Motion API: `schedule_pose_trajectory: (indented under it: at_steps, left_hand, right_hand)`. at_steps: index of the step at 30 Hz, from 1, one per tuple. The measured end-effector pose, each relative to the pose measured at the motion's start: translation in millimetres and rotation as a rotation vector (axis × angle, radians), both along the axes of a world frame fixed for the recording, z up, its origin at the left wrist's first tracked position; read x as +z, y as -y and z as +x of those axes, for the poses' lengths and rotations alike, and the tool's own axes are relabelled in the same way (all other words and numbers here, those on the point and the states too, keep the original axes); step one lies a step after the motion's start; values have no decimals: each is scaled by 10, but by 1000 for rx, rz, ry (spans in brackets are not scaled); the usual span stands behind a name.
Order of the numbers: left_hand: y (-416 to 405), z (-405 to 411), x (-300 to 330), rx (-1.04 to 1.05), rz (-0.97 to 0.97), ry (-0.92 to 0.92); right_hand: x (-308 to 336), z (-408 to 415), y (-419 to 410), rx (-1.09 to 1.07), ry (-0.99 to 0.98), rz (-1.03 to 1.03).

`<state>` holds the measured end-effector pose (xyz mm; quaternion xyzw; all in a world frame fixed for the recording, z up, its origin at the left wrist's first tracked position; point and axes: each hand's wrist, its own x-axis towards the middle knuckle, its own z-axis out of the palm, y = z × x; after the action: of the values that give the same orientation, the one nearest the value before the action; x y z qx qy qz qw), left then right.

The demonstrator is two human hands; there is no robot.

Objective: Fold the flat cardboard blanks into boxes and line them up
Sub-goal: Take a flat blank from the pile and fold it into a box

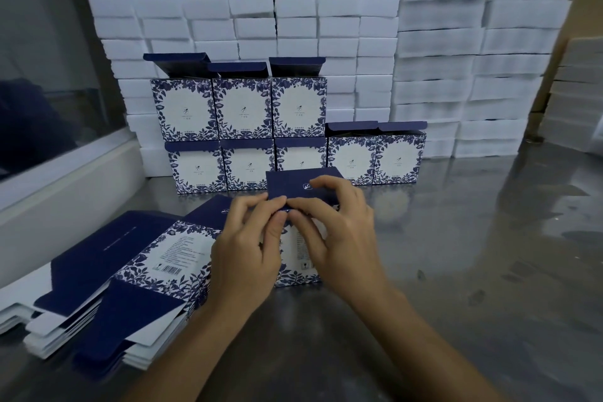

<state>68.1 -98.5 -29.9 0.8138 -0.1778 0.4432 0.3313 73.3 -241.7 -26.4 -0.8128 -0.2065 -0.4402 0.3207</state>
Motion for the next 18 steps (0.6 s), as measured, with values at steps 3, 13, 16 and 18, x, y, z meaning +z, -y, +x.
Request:
schedule_pose_trajectory:
  at_steps: [3,13,16,18]
  left_hand:
    - [-2,4,4,-13,-20,-8]
    - [-27,24,15,-35,-77,-29]
    - [-34,35,13,-30,-78,-23]
    - [-45,39,11,-32,-74,-26]
  right_hand:
    - [-44,39,32,-6,34,17]
    - [-74,116,154,73,-31,222]
    - [-118,129,210,74,-42,273]
    - [-147,152,265,108,-105,342]
